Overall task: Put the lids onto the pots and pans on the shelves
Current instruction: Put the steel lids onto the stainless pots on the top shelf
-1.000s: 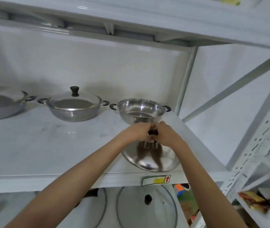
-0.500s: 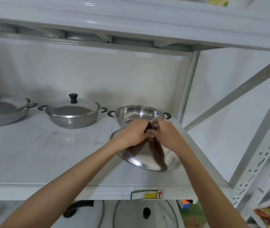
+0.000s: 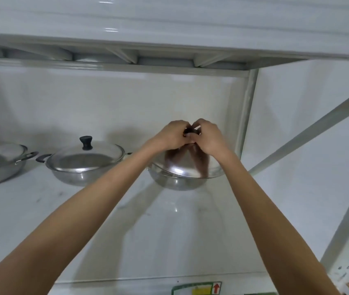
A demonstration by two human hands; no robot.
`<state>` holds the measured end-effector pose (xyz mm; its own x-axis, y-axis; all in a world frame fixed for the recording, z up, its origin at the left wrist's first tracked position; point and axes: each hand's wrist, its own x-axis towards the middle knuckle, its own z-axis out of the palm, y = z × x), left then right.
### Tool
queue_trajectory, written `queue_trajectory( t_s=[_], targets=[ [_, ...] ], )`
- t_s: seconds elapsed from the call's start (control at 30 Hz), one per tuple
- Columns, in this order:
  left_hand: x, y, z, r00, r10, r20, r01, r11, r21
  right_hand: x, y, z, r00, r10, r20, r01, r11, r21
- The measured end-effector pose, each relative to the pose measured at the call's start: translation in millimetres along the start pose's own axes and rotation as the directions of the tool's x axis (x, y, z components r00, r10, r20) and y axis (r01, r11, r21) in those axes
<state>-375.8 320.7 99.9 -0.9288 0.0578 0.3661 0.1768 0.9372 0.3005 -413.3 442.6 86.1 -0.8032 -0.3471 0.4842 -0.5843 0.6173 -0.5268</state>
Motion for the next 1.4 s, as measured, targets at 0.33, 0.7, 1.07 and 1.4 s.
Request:
queue_trajectory(
  t_s=[0.33, 0.7, 1.07, 1.4],
  targets=[
    [46.3, -59.1, 74.0, 0.995, -0.095, -0.013, 0.095, 0.995, -0.003, 43.1, 39.9, 79.3, 0.993, 0.116, 0.036, -0.117, 0.993, 0.016],
    [61.2, -79.2, 93.5, 0.991, -0.109, -0.072, 0.114, 0.991, 0.064, 52.6, 46.9, 110.1, 0.995, 0.099, -0.033, -0.098, 0.995, 0.02],
    [56.4, -84.5, 98.6, 0.985, -0.107, -0.137, 0.09, 0.988, -0.126, 55.1, 47.6, 111.9, 0.997, 0.043, -0.058, -0.047, 0.996, -0.07],
    [52.6, -81.1, 102.6, 0.982, -0.137, -0.132, 0.117, 0.982, -0.146, 53.7, 49.4, 108.5, 0.999, 0.052, -0.003, -0.052, 0.996, -0.074]
  ],
)
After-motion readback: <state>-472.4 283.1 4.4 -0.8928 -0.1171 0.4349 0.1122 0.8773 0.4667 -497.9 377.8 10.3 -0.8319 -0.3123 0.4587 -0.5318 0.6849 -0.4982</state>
